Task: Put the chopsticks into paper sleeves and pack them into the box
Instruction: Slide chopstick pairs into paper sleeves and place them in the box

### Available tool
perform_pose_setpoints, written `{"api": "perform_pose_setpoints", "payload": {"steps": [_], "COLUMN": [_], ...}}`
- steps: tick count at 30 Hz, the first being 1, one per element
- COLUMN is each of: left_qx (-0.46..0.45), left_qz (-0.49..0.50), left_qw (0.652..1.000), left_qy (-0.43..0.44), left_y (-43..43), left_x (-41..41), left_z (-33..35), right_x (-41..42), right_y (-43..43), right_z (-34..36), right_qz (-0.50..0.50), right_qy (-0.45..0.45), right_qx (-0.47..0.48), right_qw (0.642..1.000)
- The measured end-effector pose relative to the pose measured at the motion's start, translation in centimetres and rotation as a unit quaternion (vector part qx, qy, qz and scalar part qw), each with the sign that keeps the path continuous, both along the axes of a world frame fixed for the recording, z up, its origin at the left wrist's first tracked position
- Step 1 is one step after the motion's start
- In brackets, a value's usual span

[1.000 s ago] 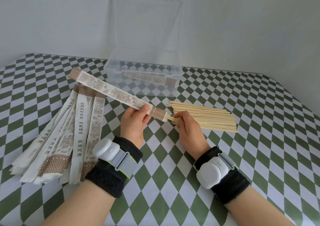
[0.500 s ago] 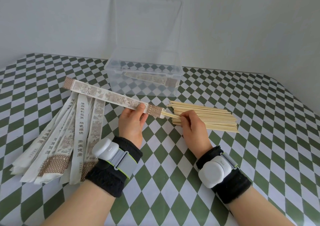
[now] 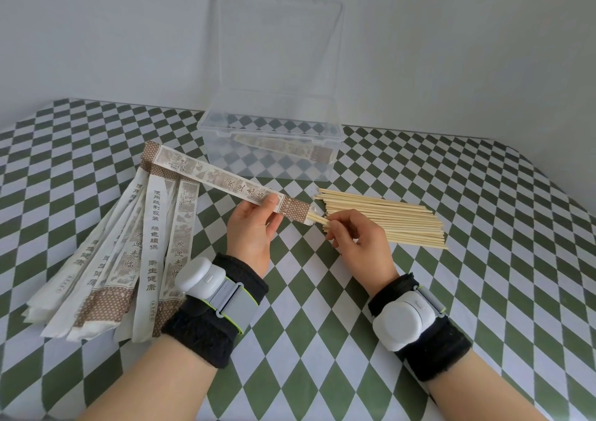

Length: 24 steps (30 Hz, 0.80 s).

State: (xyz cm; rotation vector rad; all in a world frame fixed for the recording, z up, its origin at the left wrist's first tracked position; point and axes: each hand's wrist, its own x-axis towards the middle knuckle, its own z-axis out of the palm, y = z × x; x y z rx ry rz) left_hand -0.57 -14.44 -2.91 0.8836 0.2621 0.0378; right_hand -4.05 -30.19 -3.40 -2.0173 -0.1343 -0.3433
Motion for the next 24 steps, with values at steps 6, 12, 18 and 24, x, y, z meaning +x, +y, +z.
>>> {"api": "perform_pose_setpoints", "payload": {"steps": [6, 12, 18, 24], "left_qx": [-0.006, -0.008, -0.003, 0.020], "left_qz": [-0.012, -0.045, -0.068, -0.093], "left_qw": [1.000, 0.999, 0.998, 0.995], "left_qy": [-0.010, -0.015, -0.017, -0.032], "left_y": [-0.04, -0.22, -0.32, -0.37], "left_x": [-0.19, -0.35, -0.34, -0.33], "left_z": [0.18, 0.45, 0.39, 0.19], "right_x": [-0.12, -0.10, 0.16, 0.13], "right_y": [-0.07, -0.17, -0.18, -0.16], "right_z": [0.52, 0.64, 0.37, 0.36], "right_qz": [0.035, 0.043, 0.049, 0.050], "right_qy": [0.019, 0.014, 0.028, 0.027], "right_qx": [0.061, 0.092, 0.091, 0.081], "right_qw": [0.997, 0.995, 0.994, 0.995]}}
